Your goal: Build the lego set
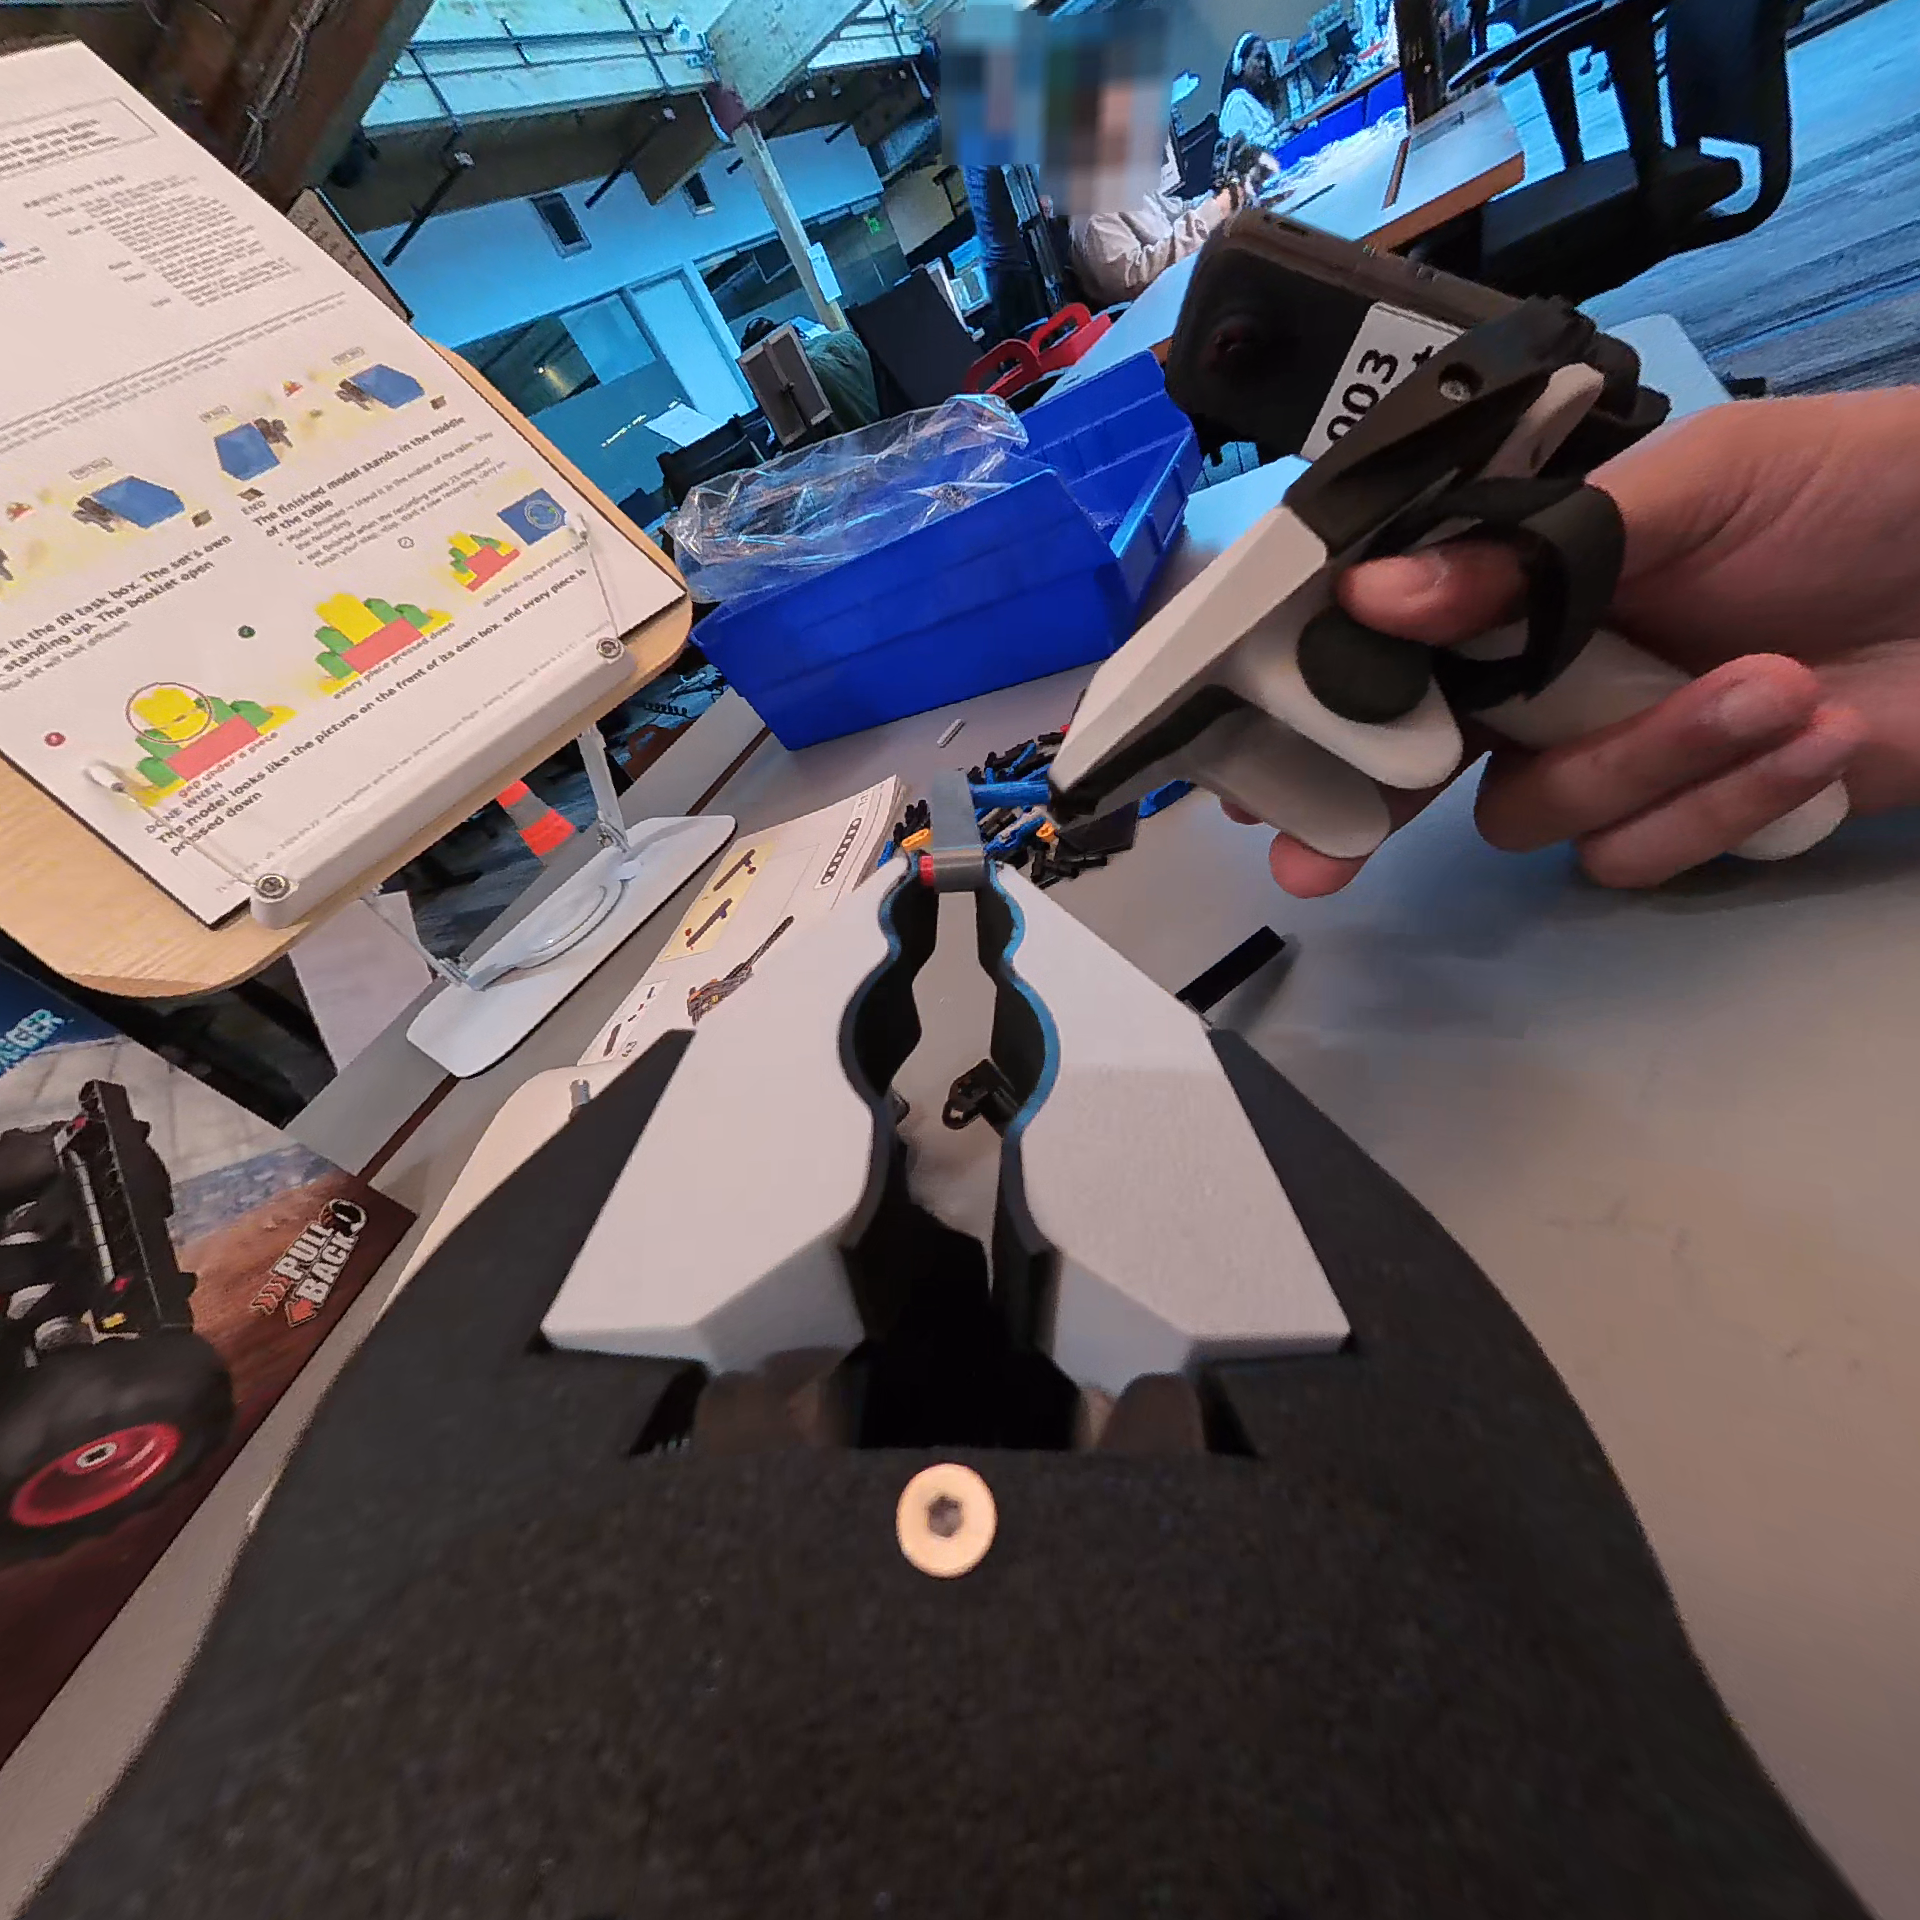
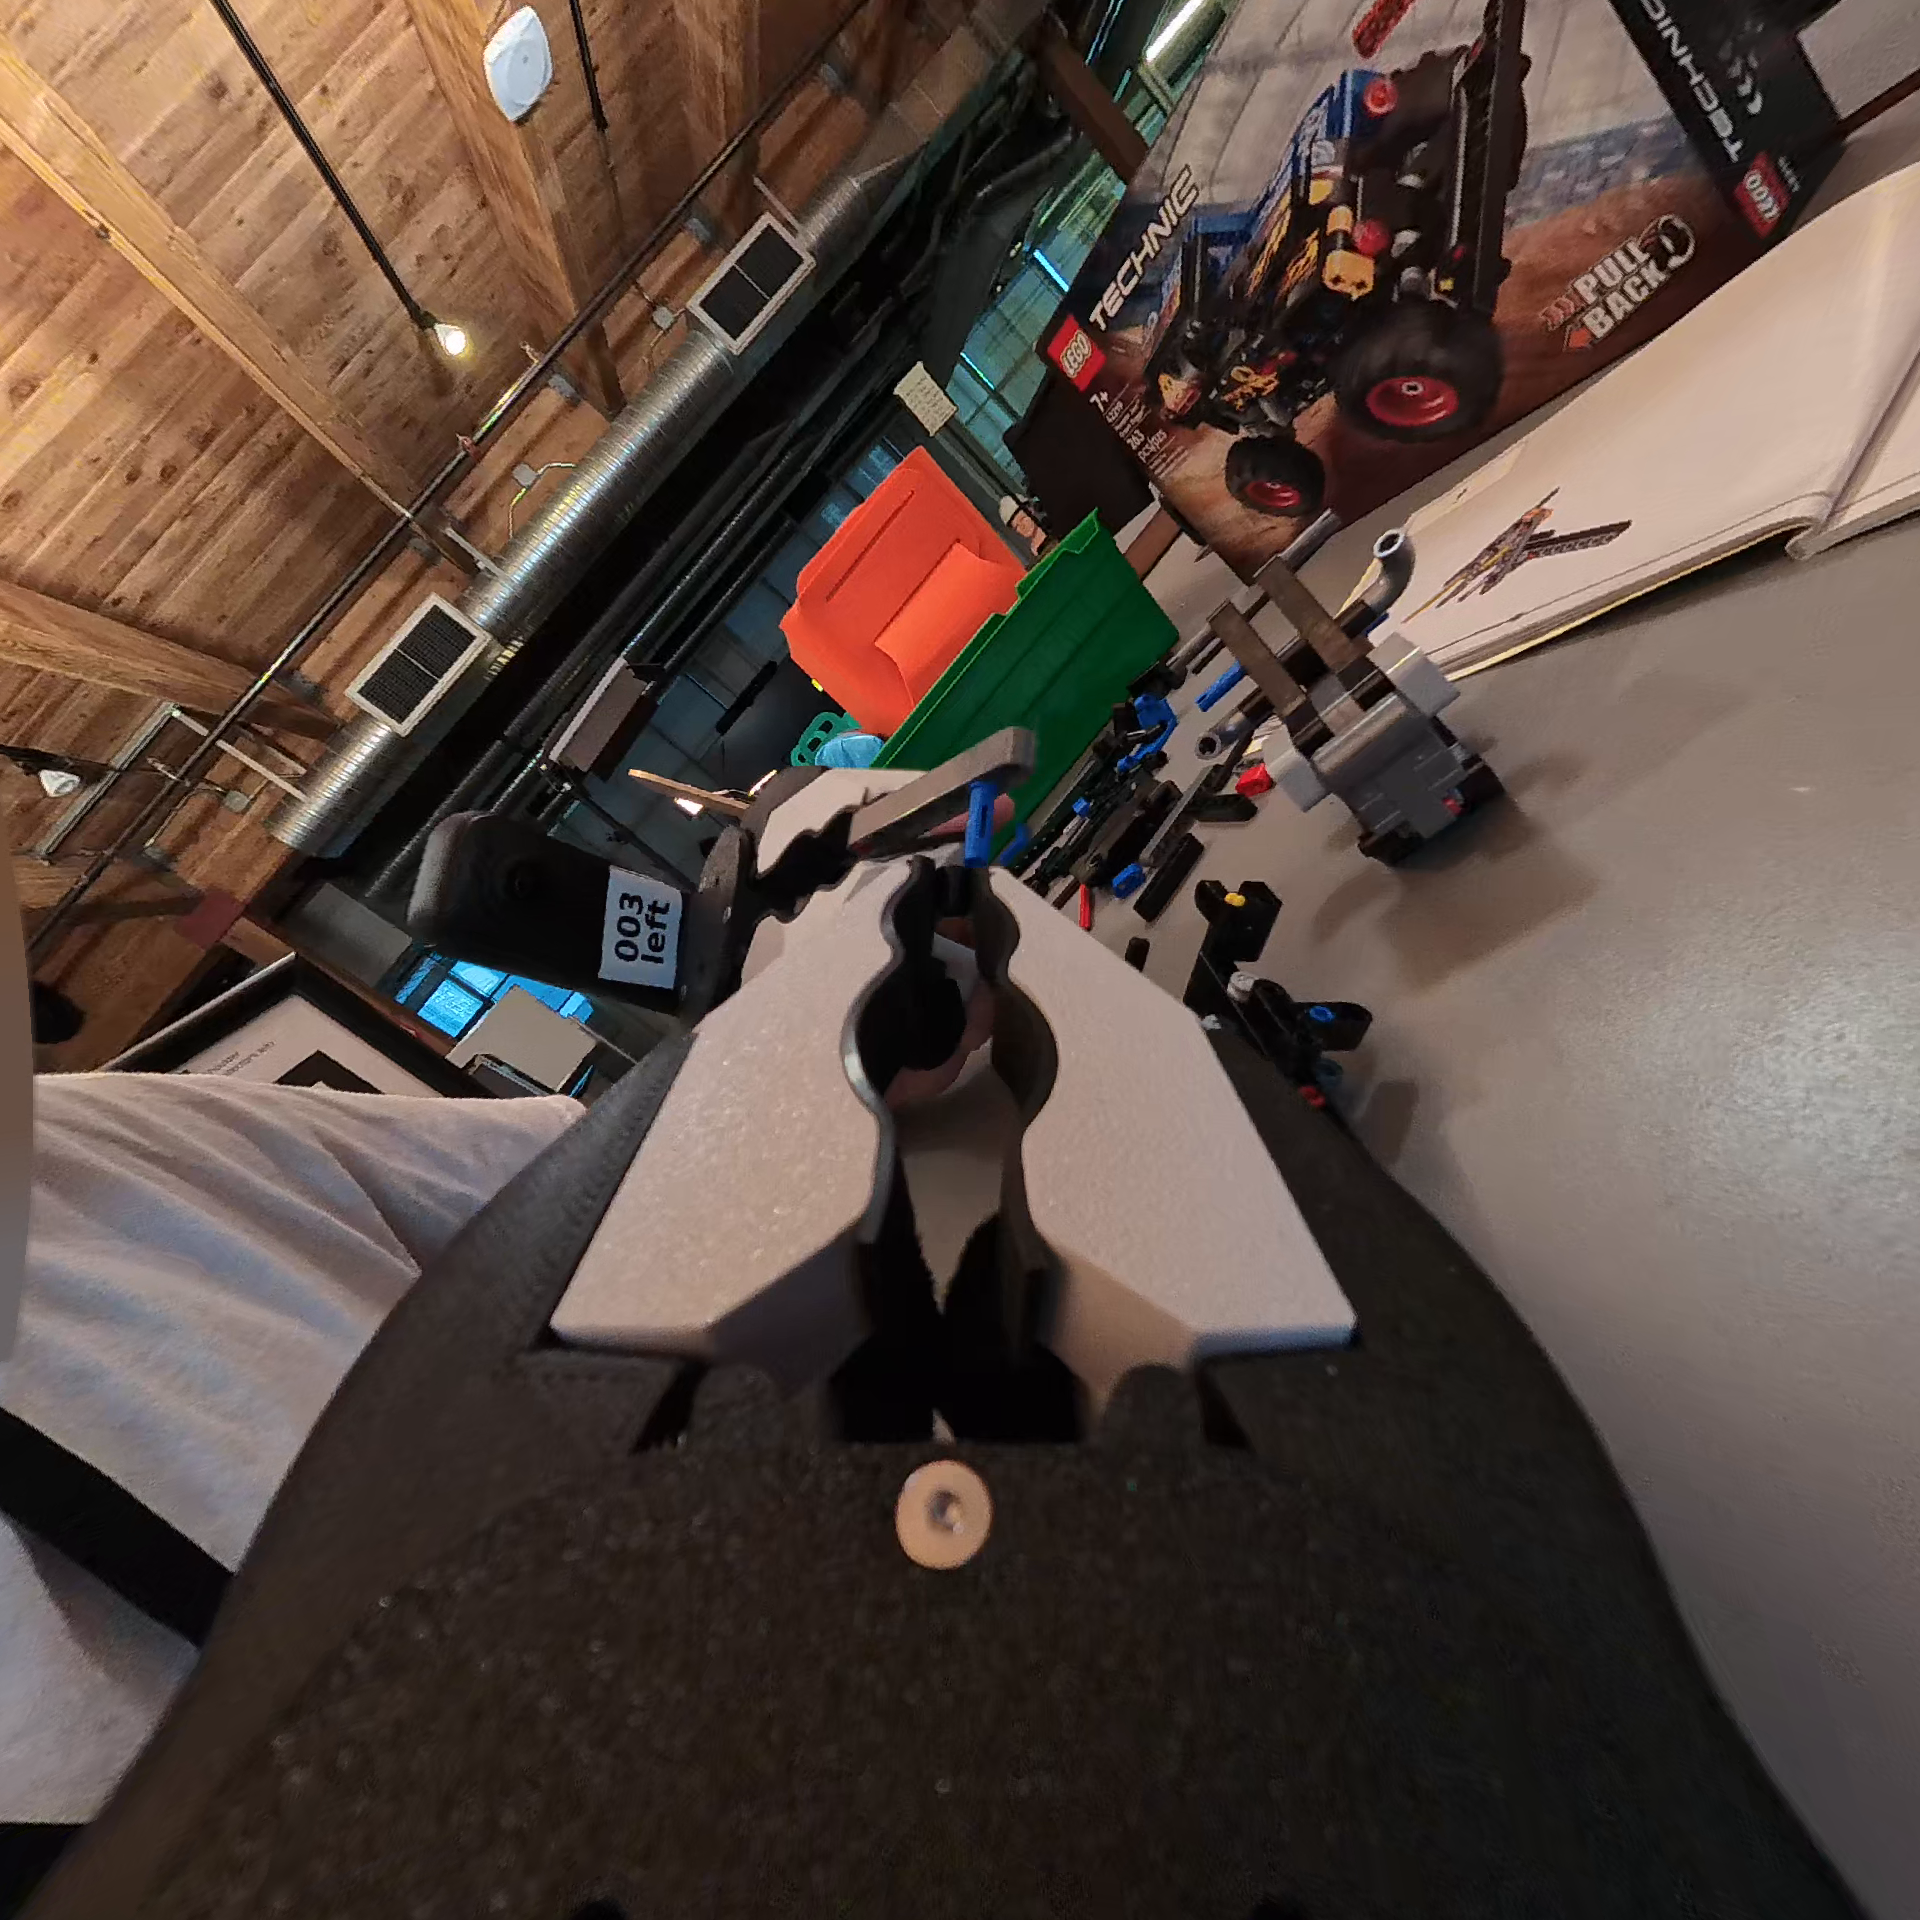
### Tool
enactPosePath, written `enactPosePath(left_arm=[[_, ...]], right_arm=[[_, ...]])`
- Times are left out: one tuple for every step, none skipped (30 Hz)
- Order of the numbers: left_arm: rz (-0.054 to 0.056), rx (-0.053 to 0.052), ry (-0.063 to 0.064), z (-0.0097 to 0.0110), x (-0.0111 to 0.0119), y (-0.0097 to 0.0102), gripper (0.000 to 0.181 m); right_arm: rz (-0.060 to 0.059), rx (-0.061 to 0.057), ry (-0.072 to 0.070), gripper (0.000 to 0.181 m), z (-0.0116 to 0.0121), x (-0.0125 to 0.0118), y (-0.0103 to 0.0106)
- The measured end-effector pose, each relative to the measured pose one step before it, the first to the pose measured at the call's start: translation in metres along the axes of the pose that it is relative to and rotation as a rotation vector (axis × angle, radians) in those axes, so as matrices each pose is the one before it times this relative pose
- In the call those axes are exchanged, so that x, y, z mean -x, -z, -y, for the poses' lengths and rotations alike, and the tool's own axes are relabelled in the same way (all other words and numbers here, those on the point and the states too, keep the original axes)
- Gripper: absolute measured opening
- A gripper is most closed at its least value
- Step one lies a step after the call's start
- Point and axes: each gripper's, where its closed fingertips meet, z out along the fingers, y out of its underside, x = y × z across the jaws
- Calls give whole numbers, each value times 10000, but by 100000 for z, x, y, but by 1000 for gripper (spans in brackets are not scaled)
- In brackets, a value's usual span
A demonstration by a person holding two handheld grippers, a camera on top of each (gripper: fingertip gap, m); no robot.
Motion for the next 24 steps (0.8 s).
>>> enactPosePath(left_arm=[[20,-22,-12,64,-10,2,5],[4,19,8,-36,3,-17,5],[-13,35,8,-77,39,1,6],[-19,13,-13,-37,38,25,6],[-12,23,-24,-55,2,7,6],[-19,15,0,-30,-23,-20,6],[-5,-16,1,32,-27,-7,5],[22,12,-26,25,-4,-18,5],[30,17,-49,-4,-19,-26,5],[38,-3,-70,35,-19,-15,5],[6,0,-59,26,-43,5,5],[13,7,-14,23,7,19,5],[20,7,3,8,32,17,5],[5,60,15,-68,3,-29,5],[-26,75,26,-101,-57,-62,5],[-24,-13,11,1,-56,8,5],[-45,-38,-52,55,-69,45,5],[-53,-20,-111,-9,-49,55,5],[-68,-25,-107,-18,-31,75,5],[-84,-35,-58,-6,-43,71,5],[-106,-11,-40,-34,-49,58,5],[-105,52,-75,-122,-42,13,5],[-73,80,-90,-154,-31,-2,5],[-41,48,-51,-78,-48,-17,5]], right_arm=[[-16,-23,-43,5,58,-106,-5],[11,-137,-70,5,185,-39,66],[120,-91,-118,5,131,105,40],[90,11,-132,5,-23,15,12],[36,-53,-112,5,62,-54,46],[21,25,-60,5,-35,-37,-9],[-14,28,-10,6,-22,-44,-9],[-63,-8,17,5,6,-71,-6],[-80,47,28,5,-70,-89,-36],[-29,-69,39,5,106,-21,35],[-47,-87,23,5,111,-67,50],[18,10,-39,5,-9,-17,-1],[51,37,-80,5,-40,7,-18],[42,12,-47,5,7,7,-2],[-34,33,6,5,-11,-69,4],[-40,-23,33,5,38,-53,10],[-1,53,4,5,-80,2,-30],[19,28,-4,5,-33,20,-8],[13,61,-7,4,-89,16,-19],[-9,85,29,4,-124,6,-40],[-30,83,92,4,-101,10,-19],[-69,132,183,5,-88,-44,12],[-140,127,276,5,-74,-115,25],[-174,146,327,5,-105,-135,20]])
